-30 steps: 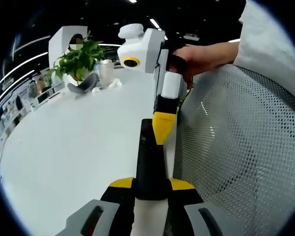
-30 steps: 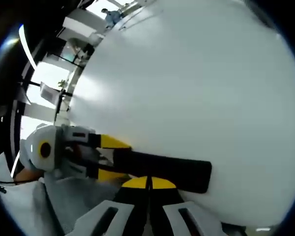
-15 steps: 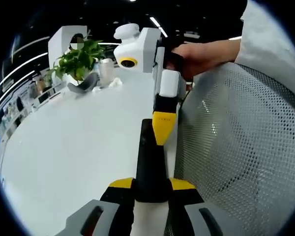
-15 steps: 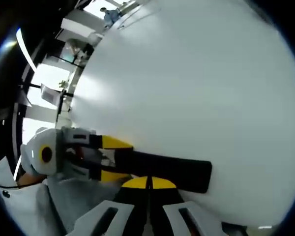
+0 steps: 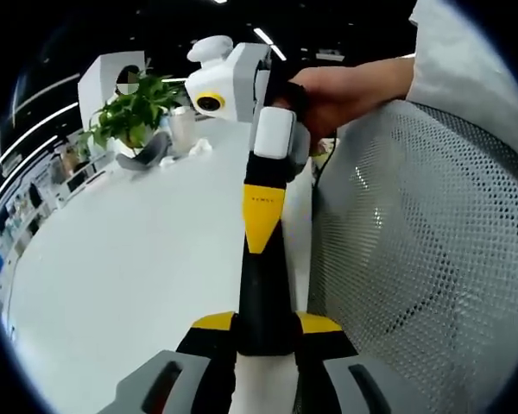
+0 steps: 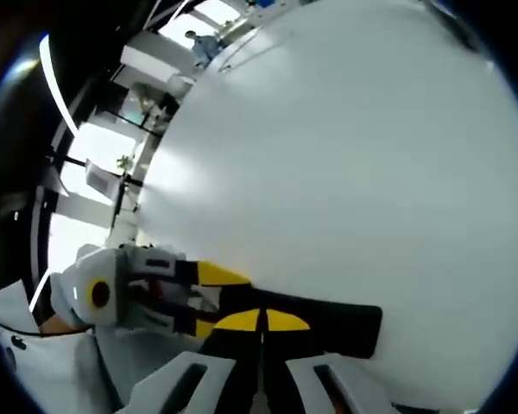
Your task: Press the specified remote control buttons in sequence, fully releasing each button before pressing the next.
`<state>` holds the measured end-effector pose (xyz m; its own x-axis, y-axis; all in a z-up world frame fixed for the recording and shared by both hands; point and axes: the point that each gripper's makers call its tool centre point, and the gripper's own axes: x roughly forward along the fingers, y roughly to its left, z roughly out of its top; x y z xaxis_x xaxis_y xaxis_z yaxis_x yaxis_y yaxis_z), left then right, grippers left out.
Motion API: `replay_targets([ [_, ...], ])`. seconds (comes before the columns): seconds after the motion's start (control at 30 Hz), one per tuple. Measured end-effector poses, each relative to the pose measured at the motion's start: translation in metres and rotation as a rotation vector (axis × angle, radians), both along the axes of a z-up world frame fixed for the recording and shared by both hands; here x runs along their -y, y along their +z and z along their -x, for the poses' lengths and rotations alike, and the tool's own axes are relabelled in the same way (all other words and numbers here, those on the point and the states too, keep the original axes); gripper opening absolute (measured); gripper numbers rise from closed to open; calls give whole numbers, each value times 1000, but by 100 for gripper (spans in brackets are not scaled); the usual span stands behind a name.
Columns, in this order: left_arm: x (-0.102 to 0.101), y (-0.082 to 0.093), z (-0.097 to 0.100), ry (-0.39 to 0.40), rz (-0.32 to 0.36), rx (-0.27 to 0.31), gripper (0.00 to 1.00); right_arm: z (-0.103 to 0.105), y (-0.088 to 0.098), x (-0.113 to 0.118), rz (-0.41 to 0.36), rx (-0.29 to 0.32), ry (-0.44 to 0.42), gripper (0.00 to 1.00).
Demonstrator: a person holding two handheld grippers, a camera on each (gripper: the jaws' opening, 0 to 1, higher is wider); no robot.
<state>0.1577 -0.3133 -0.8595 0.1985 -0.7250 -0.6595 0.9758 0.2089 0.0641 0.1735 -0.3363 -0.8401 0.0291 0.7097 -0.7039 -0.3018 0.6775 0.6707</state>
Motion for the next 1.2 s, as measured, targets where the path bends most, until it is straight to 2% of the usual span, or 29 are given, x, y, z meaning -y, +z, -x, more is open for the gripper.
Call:
replay_targets([
  [0.07, 0, 0, 0, 1, 1, -2, 25, 2, 0, -4, -3, 0, 9, 0],
  [0.17, 0, 0, 0, 1, 0, -1, 25, 4, -6, -2, 47, 23, 45, 0],
  [0.3, 0, 0, 0, 1, 2, -6, 24, 6, -8, -2, 68, 28, 60, 0],
  [0.4, 0, 0, 1, 5, 5, -11, 24, 2, -8, -2, 67, 64, 61, 0],
  [0.57, 0, 0, 0, 10, 8, -17, 24, 4, -13, -1, 88, 59, 80, 0],
  [0.8, 0, 0, 0, 19, 12, -27, 24, 4, -13, 0, 78, 57, 40, 0],
  [1.07, 0, 0, 0, 21, 17, -27, 24, 3, -13, 0, 61, 26, 28, 0],
  [1.2, 0, 0, 0, 20, 17, -27, 24, 4, -12, -2, 68, 32, 33, 0],
])
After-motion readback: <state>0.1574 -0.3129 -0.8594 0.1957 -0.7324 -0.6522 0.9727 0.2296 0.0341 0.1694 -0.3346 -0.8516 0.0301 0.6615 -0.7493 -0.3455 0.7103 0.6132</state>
